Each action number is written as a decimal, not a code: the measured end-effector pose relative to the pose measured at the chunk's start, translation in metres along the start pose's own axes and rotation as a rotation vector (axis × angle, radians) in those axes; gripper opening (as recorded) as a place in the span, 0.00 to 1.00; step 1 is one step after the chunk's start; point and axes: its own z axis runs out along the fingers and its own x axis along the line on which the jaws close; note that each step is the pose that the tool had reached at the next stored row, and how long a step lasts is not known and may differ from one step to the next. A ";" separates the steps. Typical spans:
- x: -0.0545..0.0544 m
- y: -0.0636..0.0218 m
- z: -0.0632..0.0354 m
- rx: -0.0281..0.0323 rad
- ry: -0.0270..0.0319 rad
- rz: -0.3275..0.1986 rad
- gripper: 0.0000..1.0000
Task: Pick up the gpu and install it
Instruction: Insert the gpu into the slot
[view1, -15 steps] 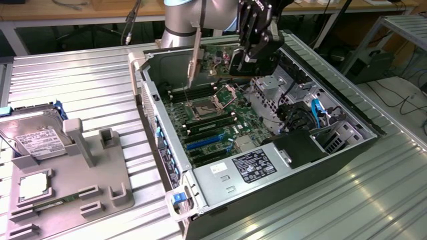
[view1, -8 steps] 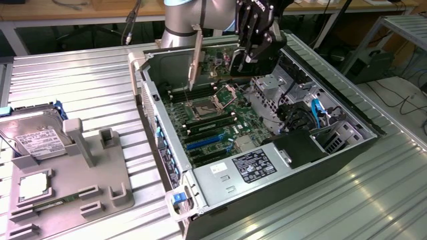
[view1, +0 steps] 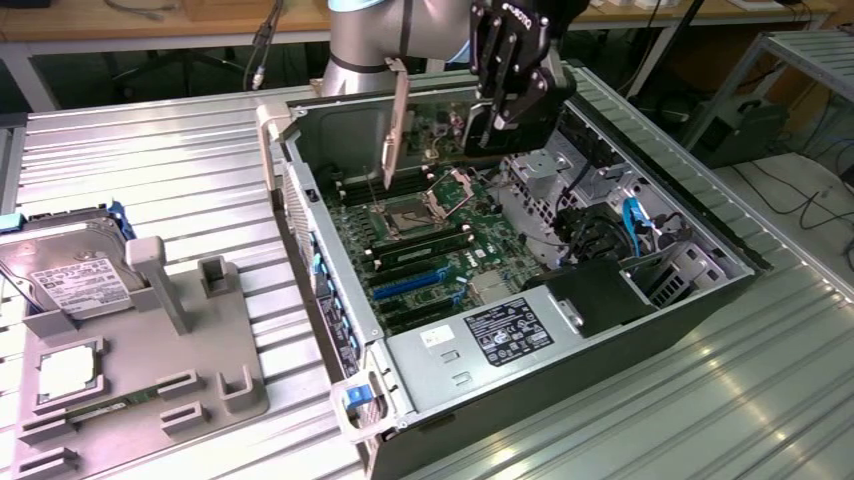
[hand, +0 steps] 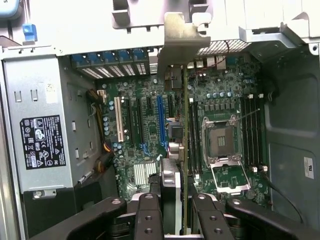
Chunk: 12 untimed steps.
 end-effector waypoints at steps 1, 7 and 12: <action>0.000 0.0000 0.0005 0.0033 0.0007 0.000 0.28; -0.001 0.0000 0.0064 0.0087 0.0008 -0.006 0.28; -0.008 0.0005 0.0116 0.0077 -0.0073 -0.025 0.28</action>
